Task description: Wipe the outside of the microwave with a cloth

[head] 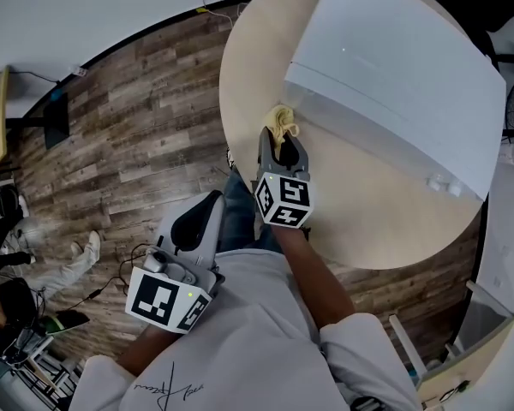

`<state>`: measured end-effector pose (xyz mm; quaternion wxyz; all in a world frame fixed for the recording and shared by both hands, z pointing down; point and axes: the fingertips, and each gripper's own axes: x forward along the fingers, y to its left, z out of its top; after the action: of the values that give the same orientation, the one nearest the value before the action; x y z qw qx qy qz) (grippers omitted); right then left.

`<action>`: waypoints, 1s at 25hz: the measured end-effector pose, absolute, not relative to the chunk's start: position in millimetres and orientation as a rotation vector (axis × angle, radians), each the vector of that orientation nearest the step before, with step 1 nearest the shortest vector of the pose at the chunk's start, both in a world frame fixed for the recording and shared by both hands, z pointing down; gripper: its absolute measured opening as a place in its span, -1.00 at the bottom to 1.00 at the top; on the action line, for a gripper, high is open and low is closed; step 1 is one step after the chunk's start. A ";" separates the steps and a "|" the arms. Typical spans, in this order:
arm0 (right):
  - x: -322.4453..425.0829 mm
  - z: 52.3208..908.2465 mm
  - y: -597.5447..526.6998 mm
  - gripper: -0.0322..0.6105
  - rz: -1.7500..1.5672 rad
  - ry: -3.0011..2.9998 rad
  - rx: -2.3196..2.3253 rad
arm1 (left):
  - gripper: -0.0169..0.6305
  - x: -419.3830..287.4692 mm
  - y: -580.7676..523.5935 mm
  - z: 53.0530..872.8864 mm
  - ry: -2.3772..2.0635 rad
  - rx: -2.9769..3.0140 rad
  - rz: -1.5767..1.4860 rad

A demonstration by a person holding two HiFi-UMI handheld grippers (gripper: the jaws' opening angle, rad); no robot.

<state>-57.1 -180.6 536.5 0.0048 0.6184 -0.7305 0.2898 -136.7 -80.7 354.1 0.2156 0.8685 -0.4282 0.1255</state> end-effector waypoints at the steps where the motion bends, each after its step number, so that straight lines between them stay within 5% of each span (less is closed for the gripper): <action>1: -56.2 533.9 -178.8 -0.51 0.902 -2.295 1.935 | -0.97 -136.0 -79.4 354.0 -1.185 2.409 0.347; 25: 13.2 478.1 -114.3 -0.52 0.796 -2.332 2.005 | -0.97 -100.6 -50.7 342.4 -1.112 2.504 0.322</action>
<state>13.2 -114.3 478.1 -0.0177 0.6310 -0.7340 0.2506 -100.6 -50.7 342.4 0.1901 0.8912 -0.3957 0.1145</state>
